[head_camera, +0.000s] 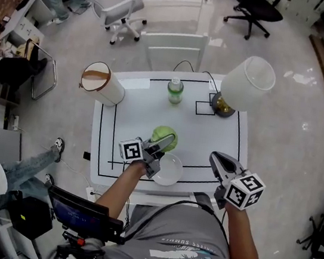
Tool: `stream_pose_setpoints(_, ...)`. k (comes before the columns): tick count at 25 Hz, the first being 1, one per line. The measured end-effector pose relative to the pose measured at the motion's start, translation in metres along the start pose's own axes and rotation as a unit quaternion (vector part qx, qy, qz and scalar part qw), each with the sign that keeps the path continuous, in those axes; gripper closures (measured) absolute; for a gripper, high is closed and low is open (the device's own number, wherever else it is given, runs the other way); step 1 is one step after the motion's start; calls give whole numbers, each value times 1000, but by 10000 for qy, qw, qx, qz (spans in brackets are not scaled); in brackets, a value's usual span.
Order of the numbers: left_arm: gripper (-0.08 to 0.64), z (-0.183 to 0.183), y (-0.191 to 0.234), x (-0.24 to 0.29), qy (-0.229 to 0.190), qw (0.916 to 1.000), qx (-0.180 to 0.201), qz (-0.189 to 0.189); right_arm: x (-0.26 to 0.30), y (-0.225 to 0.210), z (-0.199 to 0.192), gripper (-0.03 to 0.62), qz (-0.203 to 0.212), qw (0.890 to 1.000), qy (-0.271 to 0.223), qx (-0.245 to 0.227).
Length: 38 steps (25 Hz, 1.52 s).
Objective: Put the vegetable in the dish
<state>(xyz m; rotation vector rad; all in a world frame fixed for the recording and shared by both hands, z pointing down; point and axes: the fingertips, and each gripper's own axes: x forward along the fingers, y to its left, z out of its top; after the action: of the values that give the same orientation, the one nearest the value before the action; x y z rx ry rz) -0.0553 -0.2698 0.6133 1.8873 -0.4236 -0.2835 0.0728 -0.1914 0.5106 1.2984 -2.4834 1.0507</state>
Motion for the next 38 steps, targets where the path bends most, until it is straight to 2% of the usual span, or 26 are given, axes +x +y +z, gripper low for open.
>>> stream_pose_setpoints(1,250,-1,4,-2,-19,10000,-82,-4,2,0,-4,583,6,10000,41,31)
stream_pose_setpoints(5,252,-13,20,-10,-179,9960,-866,90,15,2,-21,583,97,9995,253,176)
stream_pose_setpoints(8,252,-17,30,-12,-163,9950,-976,136,25,1,-29,583,172,9988,376,265)
stream_pose_setpoints(11,252,-12,29,-5,-155,9954,-947,46,30,1,-24,583,208,9987,367,293)
stream_pose_setpoints(16,252,12,33,8,-165,9980,-614,53,31,-7,-7,583,88,9992,285,258)
stream_pose_setpoints(20,252,28,44,18,-198,9971,-728,97,38,-9,-1,583,75,9992,282,267)
stream_pose_setpoints(27,252,31,69,26,254,9982,-406,349,55,-12,-2,583,116,9986,399,341)
stream_pose_setpoints(38,252,28,108,30,438,9956,-538,626,66,-18,-3,583,74,9982,469,362)
